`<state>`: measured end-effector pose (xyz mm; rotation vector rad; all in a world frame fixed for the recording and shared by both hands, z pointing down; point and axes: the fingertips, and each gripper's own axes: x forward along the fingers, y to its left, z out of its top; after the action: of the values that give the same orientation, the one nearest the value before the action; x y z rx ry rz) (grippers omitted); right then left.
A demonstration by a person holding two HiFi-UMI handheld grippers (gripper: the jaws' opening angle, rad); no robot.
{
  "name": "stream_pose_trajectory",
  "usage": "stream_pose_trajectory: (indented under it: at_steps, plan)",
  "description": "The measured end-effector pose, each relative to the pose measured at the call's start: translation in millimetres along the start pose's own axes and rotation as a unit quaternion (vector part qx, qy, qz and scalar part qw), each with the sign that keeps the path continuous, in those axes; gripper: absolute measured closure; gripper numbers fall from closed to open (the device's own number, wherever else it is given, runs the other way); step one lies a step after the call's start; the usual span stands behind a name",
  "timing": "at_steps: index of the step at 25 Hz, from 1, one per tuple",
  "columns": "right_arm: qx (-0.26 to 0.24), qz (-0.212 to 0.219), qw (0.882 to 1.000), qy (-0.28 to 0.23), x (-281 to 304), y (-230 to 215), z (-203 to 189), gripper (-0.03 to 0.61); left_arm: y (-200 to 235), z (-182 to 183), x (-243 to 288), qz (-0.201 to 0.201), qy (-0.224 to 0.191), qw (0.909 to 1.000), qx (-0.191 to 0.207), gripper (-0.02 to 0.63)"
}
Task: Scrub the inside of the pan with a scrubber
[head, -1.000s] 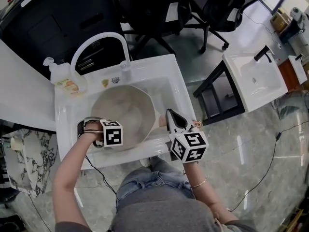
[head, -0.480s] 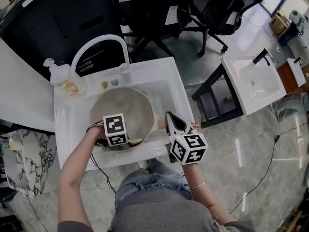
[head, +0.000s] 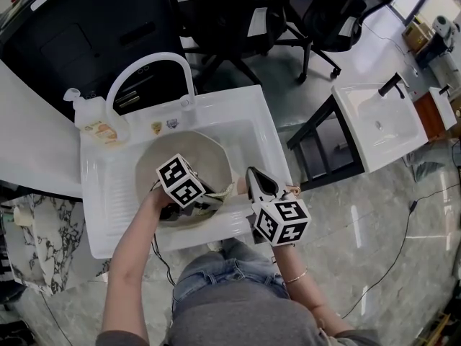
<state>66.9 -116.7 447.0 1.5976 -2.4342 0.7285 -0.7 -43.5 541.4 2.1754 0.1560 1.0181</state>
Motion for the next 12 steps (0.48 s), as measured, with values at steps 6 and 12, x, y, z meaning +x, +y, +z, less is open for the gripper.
stream_pose_trajectory:
  at_steps: [6,12]
  plan:
    - [-0.002,0.005,1.0,0.002,7,6,3,0.568,12,30,-16,0.003,-0.15,0.9867,-0.062,0.549]
    - [-0.01,-0.001,1.0,0.001,15,6,9,0.568,45,35,-75,0.081,-0.344,0.9226,-0.155,0.549]
